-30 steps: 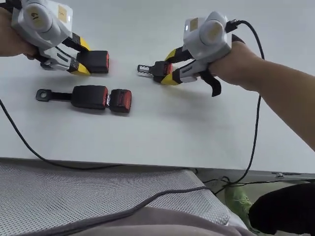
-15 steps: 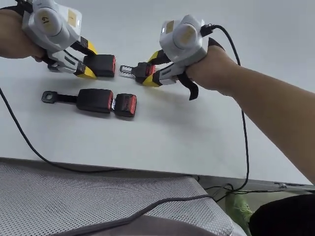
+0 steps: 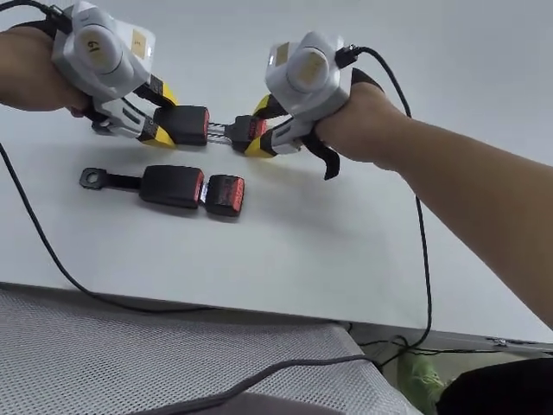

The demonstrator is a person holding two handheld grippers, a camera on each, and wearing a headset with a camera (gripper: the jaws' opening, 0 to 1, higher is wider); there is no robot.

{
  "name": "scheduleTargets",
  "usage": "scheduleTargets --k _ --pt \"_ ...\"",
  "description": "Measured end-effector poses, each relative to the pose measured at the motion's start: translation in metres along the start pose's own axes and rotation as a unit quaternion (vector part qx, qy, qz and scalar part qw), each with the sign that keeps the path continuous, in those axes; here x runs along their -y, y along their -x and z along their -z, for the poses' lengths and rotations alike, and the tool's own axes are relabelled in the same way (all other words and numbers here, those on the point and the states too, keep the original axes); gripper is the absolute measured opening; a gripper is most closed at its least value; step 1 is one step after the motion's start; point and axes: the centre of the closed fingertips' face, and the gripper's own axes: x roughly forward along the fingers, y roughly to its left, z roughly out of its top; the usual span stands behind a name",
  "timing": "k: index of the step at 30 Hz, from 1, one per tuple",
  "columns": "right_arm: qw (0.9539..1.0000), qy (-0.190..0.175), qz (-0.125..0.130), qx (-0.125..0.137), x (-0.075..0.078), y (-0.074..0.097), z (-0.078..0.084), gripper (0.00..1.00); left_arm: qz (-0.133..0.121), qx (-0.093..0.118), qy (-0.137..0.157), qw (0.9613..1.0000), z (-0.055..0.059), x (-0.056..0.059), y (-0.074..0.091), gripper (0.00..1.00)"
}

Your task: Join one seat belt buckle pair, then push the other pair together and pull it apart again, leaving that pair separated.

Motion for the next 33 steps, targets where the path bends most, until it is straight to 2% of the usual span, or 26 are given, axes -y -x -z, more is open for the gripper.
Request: scheduleTargets --k 5,6,10,13,16,26,28,33 --pt "0.9999 -0.002 -0.003 0.014 -0.004 -0.007 -0.012 0.33 0.000 0.001 -0.001 1.0000 0.000 0.000 0.000 0.32" --pt "1.0000 0.002 -0.001 0.007 -0.003 -0.006 -0.009 0.33 0.000 0.001 -0.001 1.0000 0.000 0.001 0.000 0.32" --pt "0.9998 0.007 -0.004 0.018 -0.005 -0.002 -0.008 0.32 0.001 0.004 -0.001 1.0000 -0.001 0.002 0.001 0.32" --pt "0.9996 -0.004 -0.004 0.027 0.000 -0.006 -0.006 0.32 0.001 0.004 -0.002 1.0000 -0.002 0.003 0.002 0.32" --pt "0.9995 -0.004 -0.004 0.032 -0.002 -0.005 -0.009 0.31 0.001 0.007 -0.002 1.0000 -0.003 0.004 0.002 0.32" --pt "0.9996 0.003 -0.008 0.028 -0.003 -0.009 -0.017 0.31 0.002 0.014 0.002 0.9999 -0.004 0.006 0.004 0.31" --pt "0.9993 -0.006 -0.012 0.036 -0.005 -0.010 -0.021 0.31 0.003 0.013 -0.001 0.9999 -0.005 0.006 0.004 0.31" --pt "0.9996 -0.002 -0.009 0.027 -0.006 -0.014 -0.025 0.30 0.002 0.007 -0.004 1.0000 -0.004 0.005 0.003 0.31"
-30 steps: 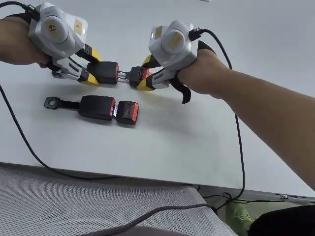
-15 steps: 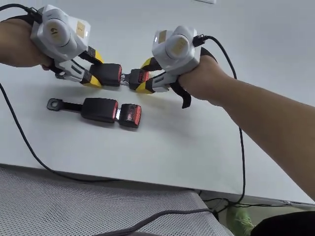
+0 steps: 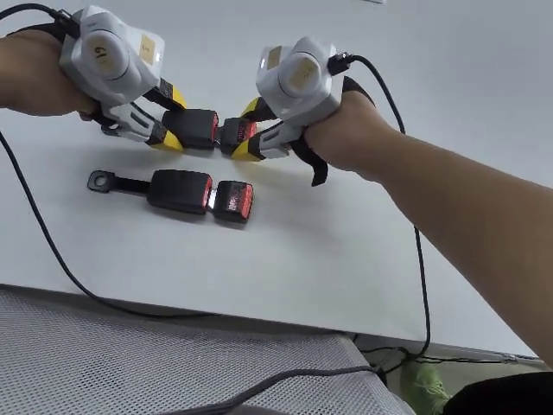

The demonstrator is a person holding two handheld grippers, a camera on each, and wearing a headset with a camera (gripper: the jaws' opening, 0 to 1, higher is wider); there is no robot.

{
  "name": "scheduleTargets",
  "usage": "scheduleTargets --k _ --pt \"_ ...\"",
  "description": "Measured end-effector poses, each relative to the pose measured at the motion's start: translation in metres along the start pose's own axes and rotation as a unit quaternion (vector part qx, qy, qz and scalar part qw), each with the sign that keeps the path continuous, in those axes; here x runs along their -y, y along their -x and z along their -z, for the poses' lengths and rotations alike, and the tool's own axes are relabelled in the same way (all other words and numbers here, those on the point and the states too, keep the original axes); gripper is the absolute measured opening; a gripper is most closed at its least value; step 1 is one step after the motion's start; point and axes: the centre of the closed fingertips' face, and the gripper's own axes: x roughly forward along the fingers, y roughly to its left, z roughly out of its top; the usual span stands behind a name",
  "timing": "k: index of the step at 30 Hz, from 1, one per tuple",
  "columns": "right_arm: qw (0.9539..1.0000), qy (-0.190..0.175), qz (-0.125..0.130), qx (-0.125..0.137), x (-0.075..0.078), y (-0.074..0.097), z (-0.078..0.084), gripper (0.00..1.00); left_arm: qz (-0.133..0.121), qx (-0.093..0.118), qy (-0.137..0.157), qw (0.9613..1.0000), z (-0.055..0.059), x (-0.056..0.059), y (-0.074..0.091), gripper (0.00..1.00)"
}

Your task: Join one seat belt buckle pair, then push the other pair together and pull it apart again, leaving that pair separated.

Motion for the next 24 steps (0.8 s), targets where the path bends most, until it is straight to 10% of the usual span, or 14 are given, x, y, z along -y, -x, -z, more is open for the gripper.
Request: scheduleTargets --k 24 --pt "0.9999 0.003 0.006 -0.009 0.000 0.012 0.013 0.32 0.003 -0.006 0.006 1.0000 0.005 -0.005 -0.002 0.32"
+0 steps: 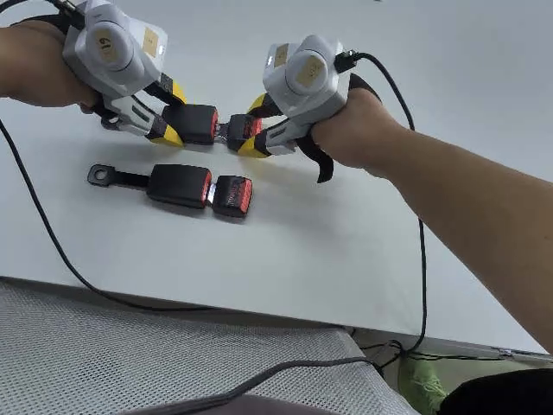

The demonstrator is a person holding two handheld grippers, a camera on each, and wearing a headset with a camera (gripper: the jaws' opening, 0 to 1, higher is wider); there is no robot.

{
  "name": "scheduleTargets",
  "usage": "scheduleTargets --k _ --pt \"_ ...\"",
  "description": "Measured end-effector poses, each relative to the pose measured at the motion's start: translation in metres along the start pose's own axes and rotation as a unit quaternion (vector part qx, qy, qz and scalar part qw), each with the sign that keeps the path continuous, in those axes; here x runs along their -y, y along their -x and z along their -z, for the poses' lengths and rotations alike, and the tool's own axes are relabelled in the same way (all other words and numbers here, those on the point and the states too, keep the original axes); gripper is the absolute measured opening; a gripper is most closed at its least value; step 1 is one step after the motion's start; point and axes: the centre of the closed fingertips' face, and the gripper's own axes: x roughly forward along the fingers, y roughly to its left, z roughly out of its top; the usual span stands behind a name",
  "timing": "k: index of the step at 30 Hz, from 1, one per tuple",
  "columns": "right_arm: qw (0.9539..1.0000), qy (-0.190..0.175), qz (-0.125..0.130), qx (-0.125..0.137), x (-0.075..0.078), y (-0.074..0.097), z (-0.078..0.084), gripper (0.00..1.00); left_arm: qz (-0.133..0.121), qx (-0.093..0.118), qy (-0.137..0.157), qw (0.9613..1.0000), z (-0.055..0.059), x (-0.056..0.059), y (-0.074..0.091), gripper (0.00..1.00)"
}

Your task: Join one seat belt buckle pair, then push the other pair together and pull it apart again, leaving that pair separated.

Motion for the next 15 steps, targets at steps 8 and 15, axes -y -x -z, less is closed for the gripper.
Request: scheduleTargets --k 8,15 --pt "1.0000 0.009 -0.001 0.000 -0.001 0.008 0.009 0.33 0.001 0.000 -0.003 1.0000 -0.004 0.003 0.001 0.32" --pt "0.9999 0.006 0.006 -0.012 -0.003 0.026 0.037 0.34 0.000 0.000 -0.001 1.0000 -0.005 0.004 0.001 0.32"
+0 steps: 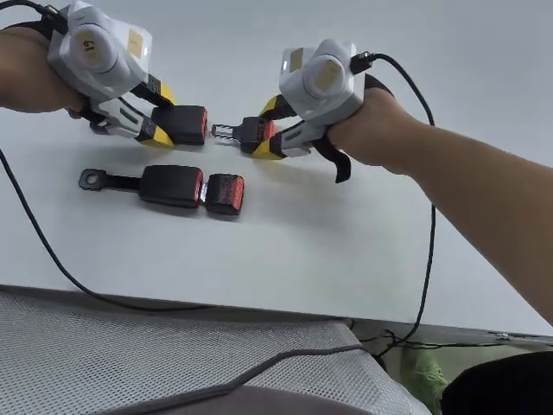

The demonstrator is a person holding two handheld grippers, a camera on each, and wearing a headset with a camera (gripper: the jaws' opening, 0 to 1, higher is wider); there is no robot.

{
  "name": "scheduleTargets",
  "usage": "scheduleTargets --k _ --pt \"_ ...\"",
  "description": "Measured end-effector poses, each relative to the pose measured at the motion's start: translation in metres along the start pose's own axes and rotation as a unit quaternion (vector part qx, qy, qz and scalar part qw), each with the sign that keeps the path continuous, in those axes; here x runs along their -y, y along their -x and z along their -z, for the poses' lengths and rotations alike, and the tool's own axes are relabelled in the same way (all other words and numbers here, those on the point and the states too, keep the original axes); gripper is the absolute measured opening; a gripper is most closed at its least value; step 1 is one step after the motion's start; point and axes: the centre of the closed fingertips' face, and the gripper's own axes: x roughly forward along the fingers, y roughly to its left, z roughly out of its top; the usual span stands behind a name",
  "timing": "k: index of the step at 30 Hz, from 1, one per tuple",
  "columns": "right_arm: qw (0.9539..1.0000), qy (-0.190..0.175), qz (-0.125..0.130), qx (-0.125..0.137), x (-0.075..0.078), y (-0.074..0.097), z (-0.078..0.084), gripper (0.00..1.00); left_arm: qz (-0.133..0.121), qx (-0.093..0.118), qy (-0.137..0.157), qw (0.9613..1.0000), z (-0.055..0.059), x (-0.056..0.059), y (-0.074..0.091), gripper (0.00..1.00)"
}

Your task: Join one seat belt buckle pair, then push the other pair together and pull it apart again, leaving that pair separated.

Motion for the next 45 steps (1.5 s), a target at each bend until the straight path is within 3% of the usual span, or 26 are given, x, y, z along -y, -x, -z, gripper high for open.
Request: scheduleTargets --k 8,15,23,27,36,39,45 --pt "0.9994 -0.013 0.020 -0.026 0.000 0.030 0.039 0.34 0.002 -0.006 0.000 1.0000 0.000 0.001 0.000 0.33" --pt "0.9977 -0.036 0.036 -0.045 -0.002 0.060 0.083 0.35 -0.001 -0.009 -0.002 1.0000 0.000 0.001 0.000 0.33" --pt "0.9958 -0.046 0.043 -0.067 -0.007 0.086 0.120 0.35 -0.001 -0.009 -0.004 1.0000 -0.001 0.002 0.001 0.33" --pt "0.9946 -0.045 0.046 -0.081 -0.007 0.093 0.128 0.35 -0.002 -0.010 -0.004 0.9999 -0.002 0.003 0.001 0.33" --pt "0.9936 -0.040 0.048 -0.094 -0.006 0.093 0.128 0.37 -0.002 -0.023 -0.010 0.9997 -0.003 0.004 0.002 0.33" --pt "0.9928 -0.060 0.047 -0.092 -0.005 0.092 0.127 0.37 -0.003 -0.029 -0.014 0.9995 -0.004 0.004 0.002 0.34" --pt "0.9908 -0.048 0.065 -0.108 -0.004 0.096 0.125 0.44 -0.018 -0.045 -0.033 0.9983 0.000 0.001 0.009 0.40"
